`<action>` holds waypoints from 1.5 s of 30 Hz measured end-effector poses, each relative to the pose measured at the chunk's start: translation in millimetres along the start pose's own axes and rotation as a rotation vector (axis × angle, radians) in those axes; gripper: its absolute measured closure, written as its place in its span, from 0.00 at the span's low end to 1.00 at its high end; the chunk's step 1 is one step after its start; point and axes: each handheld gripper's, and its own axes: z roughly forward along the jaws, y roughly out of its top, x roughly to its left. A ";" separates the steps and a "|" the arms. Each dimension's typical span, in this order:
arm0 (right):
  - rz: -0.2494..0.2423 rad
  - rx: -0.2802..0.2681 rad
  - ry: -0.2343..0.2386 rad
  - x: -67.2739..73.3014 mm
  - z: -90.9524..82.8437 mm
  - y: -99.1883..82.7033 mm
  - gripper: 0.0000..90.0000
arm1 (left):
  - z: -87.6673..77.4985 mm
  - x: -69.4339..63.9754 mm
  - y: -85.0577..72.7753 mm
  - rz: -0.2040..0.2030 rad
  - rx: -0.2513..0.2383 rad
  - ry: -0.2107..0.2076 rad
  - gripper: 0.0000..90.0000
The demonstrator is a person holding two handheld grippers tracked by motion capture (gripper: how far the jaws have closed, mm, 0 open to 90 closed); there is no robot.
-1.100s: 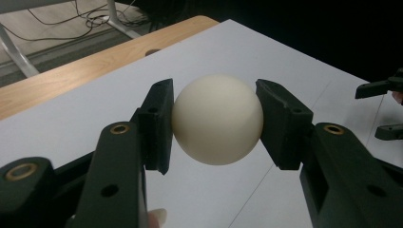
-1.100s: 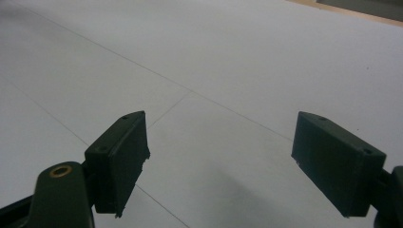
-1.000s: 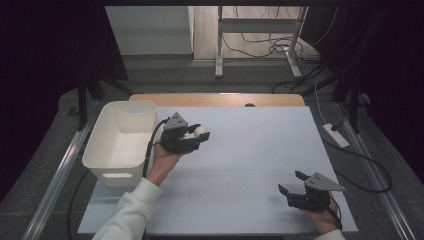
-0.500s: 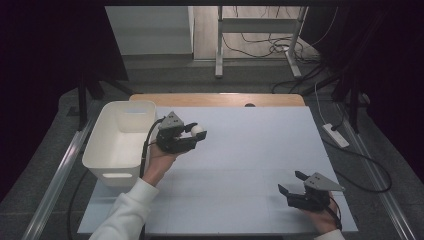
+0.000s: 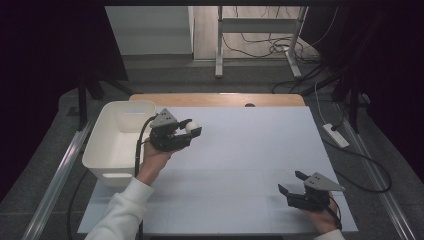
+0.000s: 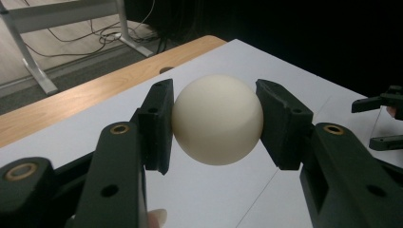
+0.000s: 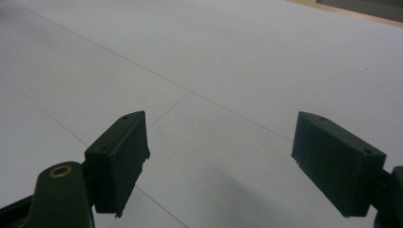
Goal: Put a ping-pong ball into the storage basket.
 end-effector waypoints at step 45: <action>-0.002 0.003 -0.005 0.5 1.0 0.3 0.22 | -46.4 37.4 4.3 -0.041 -0.042 0.135 0.56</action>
